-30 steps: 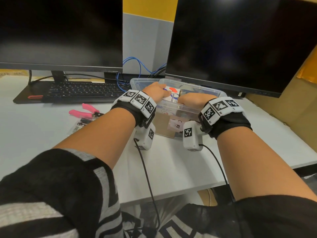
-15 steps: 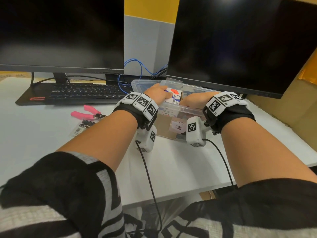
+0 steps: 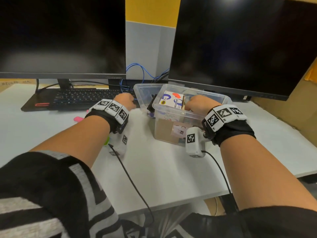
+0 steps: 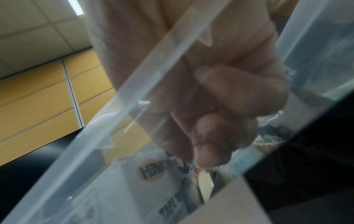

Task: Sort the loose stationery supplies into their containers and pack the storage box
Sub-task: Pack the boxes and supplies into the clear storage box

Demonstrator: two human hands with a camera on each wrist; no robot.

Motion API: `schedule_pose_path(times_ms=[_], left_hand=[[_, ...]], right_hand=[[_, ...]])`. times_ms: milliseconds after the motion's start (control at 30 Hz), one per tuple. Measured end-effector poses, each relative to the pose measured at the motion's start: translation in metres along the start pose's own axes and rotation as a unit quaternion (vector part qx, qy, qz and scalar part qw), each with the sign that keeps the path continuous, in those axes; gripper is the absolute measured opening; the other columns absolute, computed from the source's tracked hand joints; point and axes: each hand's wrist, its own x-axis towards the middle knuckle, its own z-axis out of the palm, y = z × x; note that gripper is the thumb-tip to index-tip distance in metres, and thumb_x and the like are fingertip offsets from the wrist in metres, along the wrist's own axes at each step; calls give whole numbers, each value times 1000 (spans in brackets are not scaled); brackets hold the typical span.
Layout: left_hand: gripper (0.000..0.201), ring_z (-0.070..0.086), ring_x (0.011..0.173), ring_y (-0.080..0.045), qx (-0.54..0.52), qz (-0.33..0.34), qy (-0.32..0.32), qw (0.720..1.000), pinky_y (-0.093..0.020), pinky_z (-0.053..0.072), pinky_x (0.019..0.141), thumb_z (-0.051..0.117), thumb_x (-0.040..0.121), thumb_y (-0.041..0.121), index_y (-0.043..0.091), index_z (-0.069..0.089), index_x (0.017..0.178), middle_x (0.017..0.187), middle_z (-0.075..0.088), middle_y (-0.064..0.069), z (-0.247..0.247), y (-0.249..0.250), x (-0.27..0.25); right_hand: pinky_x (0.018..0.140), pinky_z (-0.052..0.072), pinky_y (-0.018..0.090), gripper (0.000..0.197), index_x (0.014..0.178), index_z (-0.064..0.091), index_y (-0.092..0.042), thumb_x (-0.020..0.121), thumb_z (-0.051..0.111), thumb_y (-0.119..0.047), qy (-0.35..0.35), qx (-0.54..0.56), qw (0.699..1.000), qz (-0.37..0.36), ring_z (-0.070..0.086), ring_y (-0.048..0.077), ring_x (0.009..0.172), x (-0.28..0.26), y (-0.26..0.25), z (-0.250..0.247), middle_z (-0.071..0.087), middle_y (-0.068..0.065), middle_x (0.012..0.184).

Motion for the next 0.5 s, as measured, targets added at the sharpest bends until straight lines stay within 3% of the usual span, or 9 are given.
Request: schedule_pose_path(times_ms=[67, 133, 200, 300, 400, 500], left_hand=[[45, 48, 124, -29, 84, -6, -79, 993, -35, 38, 100, 63, 89, 20, 4, 51, 130, 136, 50, -13, 12, -9, 3], [61, 46, 126, -27, 131, -17, -115, 985, -33, 38, 101, 71, 82, 29, 13, 48, 137, 139, 48, -7, 26, -19, 8], [53, 55, 116, -26, 193, 0, -111, 975, -35, 45, 97, 69, 79, 37, 19, 56, 128, 131, 55, -4, 38, -26, 14], [36, 61, 103, -25, 207, 19, -103, 973, -39, 51, 90, 64, 82, 24, 17, 64, 117, 118, 63, -3, 42, -27, 18], [34, 57, 112, -28, 156, 14, -82, 984, -35, 48, 95, 59, 89, 15, 8, 60, 122, 124, 60, -9, 36, -16, 11], [33, 54, 114, -30, -34, 0, 50, 998, -34, 43, 94, 55, 93, 15, 4, 55, 124, 124, 58, -14, 22, -5, 6]], right_hand=[[90, 42, 33, 38, 124, 55, 1, 92, 50, -18, -5, 12, 1000, 1, 50, 32, 119, 3, 0, 1, 55, 18, 128], [91, 41, 34, 38, 123, 56, 0, 91, 51, -19, -7, 17, 1000, -1, 50, 33, 119, 6, 1, 1, 55, 18, 128], [89, 42, 33, 38, 123, 56, 0, 91, 51, -20, -11, 23, 1000, -5, 51, 33, 119, 8, 2, 1, 55, 18, 128], [82, 41, 31, 38, 123, 57, -5, 92, 53, -27, -19, 11, 1000, -22, 56, 29, 109, 9, 4, 2, 58, 14, 124], [79, 39, 30, 38, 118, 59, -12, 92, 54, -39, -23, -28, 999, -31, 55, 19, 94, 10, 6, 2, 62, 5, 114], [78, 42, 30, 31, 116, 60, -9, 93, 53, -30, -8, -25, 999, -31, 56, 21, 93, 13, 7, 3, 63, 8, 115]])
